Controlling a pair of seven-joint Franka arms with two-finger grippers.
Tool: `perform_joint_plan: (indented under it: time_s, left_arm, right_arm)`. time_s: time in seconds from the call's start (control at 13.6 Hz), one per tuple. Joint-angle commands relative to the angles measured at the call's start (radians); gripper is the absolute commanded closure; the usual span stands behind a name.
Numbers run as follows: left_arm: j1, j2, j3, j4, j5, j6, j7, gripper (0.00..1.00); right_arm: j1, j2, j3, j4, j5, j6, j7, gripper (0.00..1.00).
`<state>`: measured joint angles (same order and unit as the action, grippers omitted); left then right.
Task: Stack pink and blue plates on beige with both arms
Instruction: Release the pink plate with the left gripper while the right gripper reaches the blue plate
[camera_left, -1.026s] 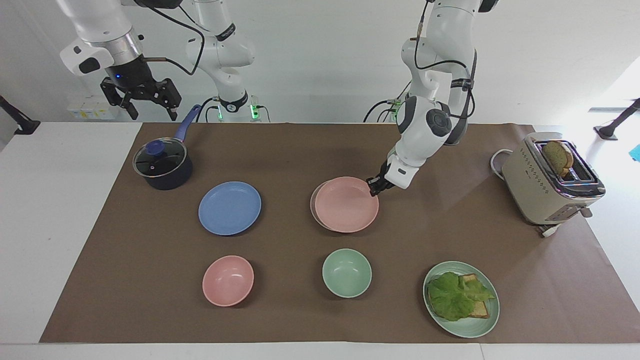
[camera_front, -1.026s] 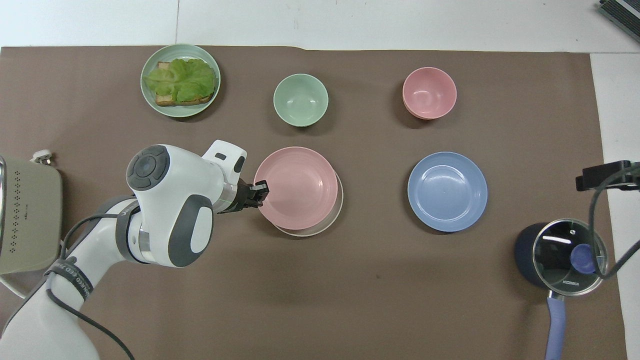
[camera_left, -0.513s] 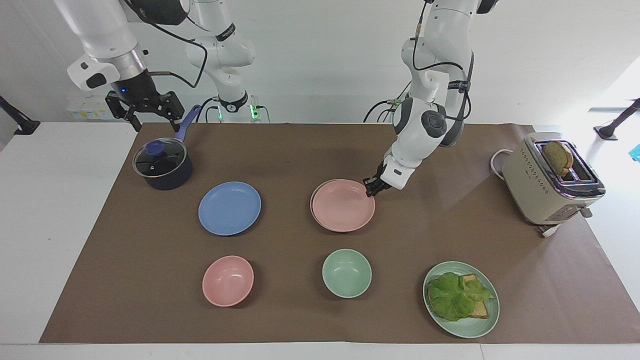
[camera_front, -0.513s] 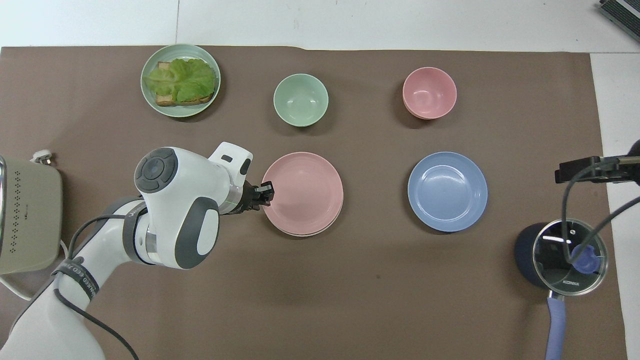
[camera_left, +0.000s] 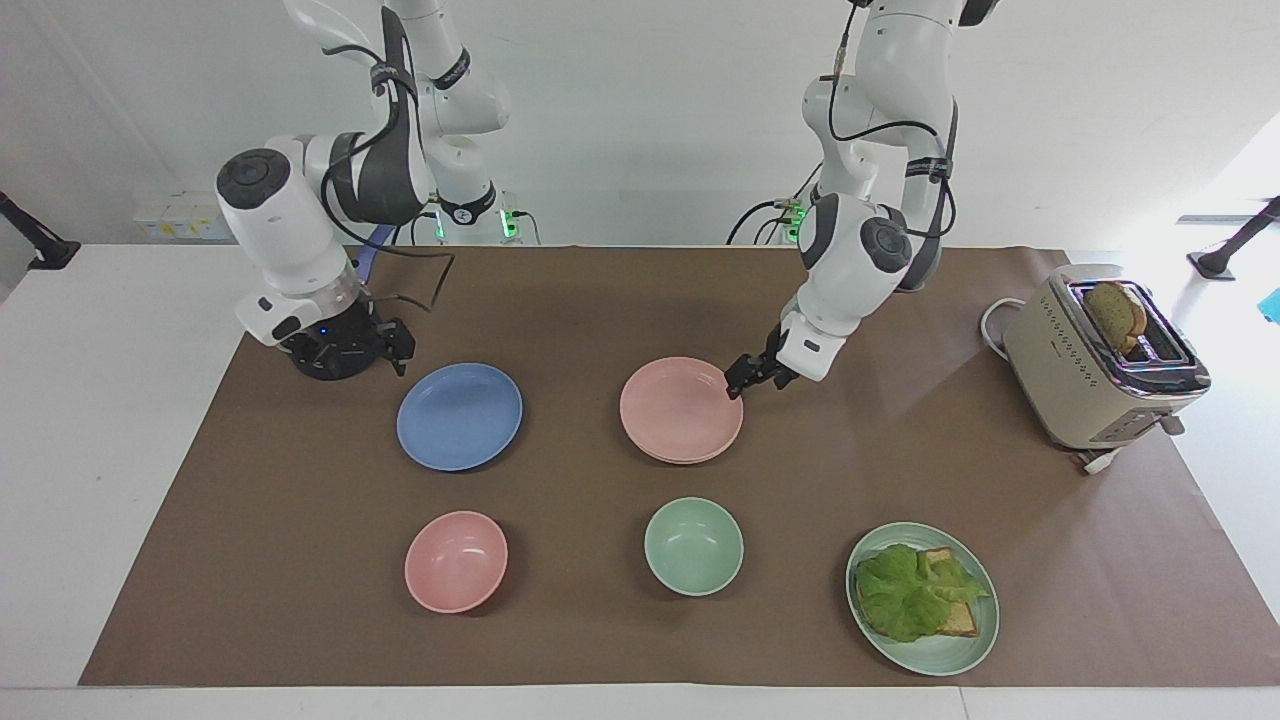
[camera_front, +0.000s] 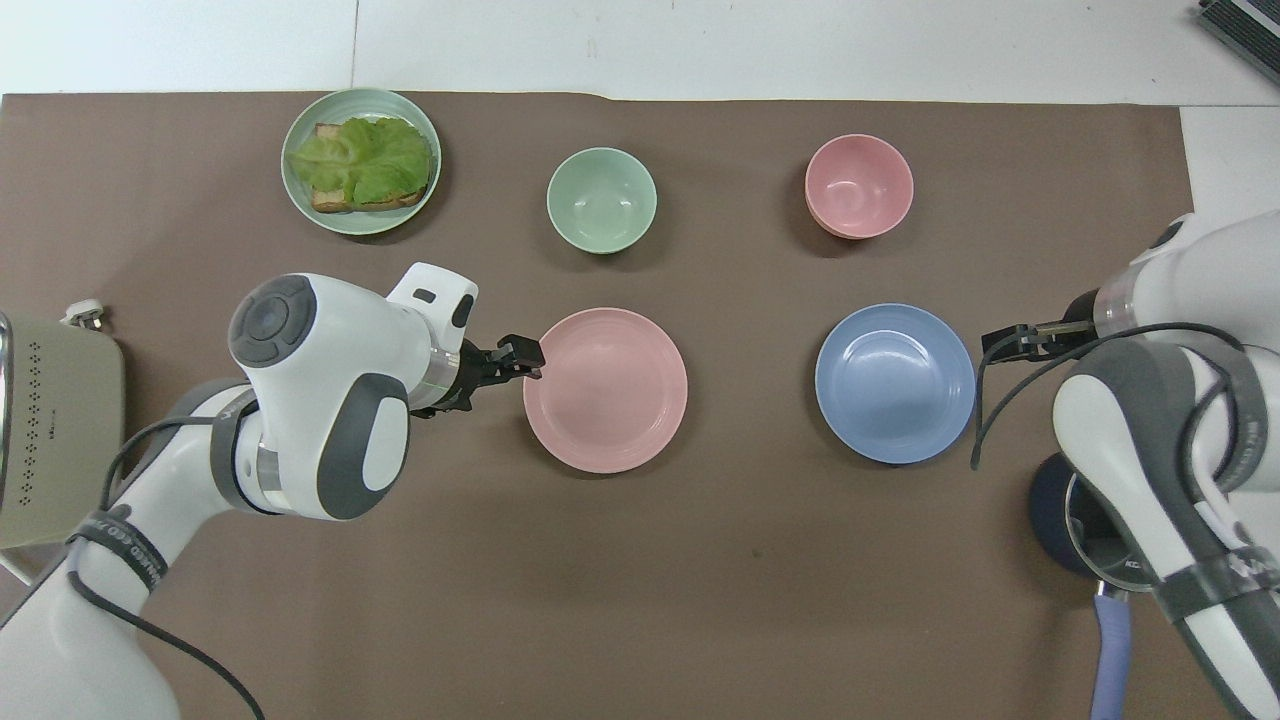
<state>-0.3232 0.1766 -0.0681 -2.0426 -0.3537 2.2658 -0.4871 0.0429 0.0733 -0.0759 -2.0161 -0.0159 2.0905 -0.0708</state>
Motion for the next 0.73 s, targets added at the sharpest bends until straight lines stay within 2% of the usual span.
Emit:
perform_joint_plan:
  time_s: [0.0,0.15,0.37,0.44,0.66]
  left_arm:
    - [0.123,-0.020,-0.001,0.128,0.158,-0.208,0.022,0.00]
    - [0.189,-0.022,0.001,0.203,0.248,-0.307,0.074,0.00]
    - [0.310,-0.066,0.001,0.248,0.262,-0.345,0.288,0.00]
    - [0.340,-0.068,0.002,0.286,0.263,-0.401,0.373,0.00]
    - [0.363,-0.066,0.002,0.415,0.378,-0.549,0.481,0.00]
  right_arm:
    - [-0.008,0.006,0.002,-0.085,0.022,0.100,-0.038,0.00]
    - [-0.008,0.052,0.002,-0.102,0.022,0.143,-0.037,0.00]
    - [-0.011,0.103,0.002,-0.104,0.024,0.177,-0.041,0.00]
    - [-0.011,0.124,0.002,-0.104,0.039,0.195,-0.043,0.00]
    - [-0.018,0.148,0.002,-0.108,0.067,0.214,-0.085,0.00]
